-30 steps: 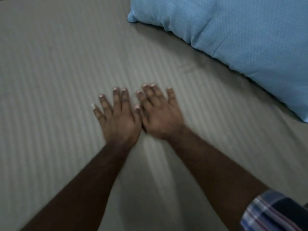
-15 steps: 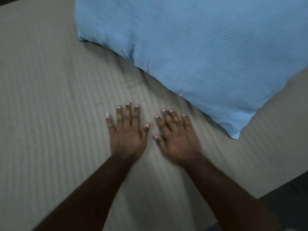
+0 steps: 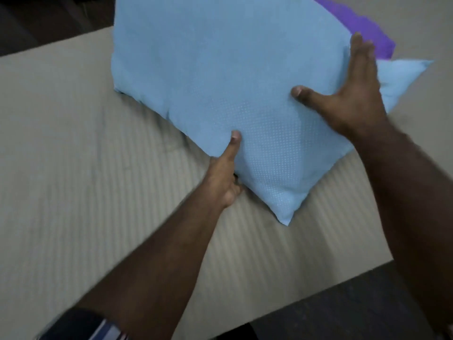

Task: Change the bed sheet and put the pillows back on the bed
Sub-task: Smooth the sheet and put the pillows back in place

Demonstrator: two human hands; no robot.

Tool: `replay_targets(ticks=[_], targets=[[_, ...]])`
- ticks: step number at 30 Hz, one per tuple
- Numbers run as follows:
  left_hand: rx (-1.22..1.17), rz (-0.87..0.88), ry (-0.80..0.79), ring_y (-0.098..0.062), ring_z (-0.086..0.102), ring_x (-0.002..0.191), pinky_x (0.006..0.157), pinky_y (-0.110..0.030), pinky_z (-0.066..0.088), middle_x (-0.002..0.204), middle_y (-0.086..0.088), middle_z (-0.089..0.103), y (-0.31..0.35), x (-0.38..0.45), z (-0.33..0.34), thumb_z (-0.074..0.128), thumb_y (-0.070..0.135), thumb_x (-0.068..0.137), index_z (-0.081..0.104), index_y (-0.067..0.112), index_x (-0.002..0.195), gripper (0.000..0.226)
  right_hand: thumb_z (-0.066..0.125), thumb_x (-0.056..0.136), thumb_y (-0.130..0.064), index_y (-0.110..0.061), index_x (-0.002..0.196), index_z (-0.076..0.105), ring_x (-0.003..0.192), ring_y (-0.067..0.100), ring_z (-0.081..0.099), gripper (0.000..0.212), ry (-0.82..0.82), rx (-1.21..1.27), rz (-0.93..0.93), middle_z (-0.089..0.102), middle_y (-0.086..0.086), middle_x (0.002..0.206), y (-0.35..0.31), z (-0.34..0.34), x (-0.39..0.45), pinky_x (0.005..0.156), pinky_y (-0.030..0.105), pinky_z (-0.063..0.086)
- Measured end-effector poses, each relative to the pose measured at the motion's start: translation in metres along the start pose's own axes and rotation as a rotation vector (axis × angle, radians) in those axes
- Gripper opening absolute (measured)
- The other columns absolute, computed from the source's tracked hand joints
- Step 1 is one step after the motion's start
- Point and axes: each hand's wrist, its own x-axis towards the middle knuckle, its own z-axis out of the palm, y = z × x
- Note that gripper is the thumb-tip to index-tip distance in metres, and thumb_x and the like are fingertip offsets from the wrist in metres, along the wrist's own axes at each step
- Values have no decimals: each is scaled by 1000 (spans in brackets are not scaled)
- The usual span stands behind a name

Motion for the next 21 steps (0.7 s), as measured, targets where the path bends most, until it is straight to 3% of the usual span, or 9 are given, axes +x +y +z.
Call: replay_targets(ticks=[2,4,6,8,11,14,16,21], targets=[[-11,115,60,-14,66,117,99,-42,54,124,10,70,6,-5,1,81,47,79,59,30,132,60,70,59,-84,-24,159,-6,151,30,21,139,-158,15,109,14,10,166,-3,3,10,122,44,21],[-1,261,172,-14,68,113,102,-45,52,121,9,72,11,-15,-9,83,30,81,61,27,128,53,78,55,-79,-28,159,6,142,27,39,136,-243,121,149,34,3,160,-12,7,4,116,41,33],[-9,391,286,-14,70,107,101,-45,53,117,7,73,23,-31,-26,83,19,80,62,24,126,51,83,58,-69,-33,148,40,129,20,54,106,-255,255,133,57,-5,141,-22,19,-12,110,40,42],[-9,510,378,-16,72,102,98,-45,55,111,5,75,43,-52,-49,80,8,79,63,23,121,48,83,69,-55,-26,131,60,115,19,64,72,-231,376,117,68,-6,121,-39,40,-40,102,40,49],[80,665,429,-18,72,97,92,-45,58,106,3,75,77,-90,-93,75,-2,81,64,25,111,42,80,77,-43,-19,120,66,103,16,70,52,-178,574,99,73,-4,111,-84,80,-89,95,43,55],[179,764,504,-21,72,97,91,-47,58,106,0,75,107,-135,-157,72,-5,80,66,28,106,42,77,87,-20,-18,118,66,99,2,68,33,-182,758,99,72,-3,113,-150,117,-140,93,29,55],[196,792,574,-25,72,97,90,-47,58,106,-3,76,121,-168,-210,72,-8,78,68,27,103,43,73,89,-11,-12,122,65,103,6,68,33,-204,837,71,72,-1,115,-197,143,-179,94,26,54],[150,736,774,-20,73,85,78,-38,60,91,1,77,131,-258,-356,73,-7,76,72,21,93,32,71,91,-17,-9,123,63,107,11,67,34,-281,871,24,71,1,116,-314,212,-300,100,37,53]])
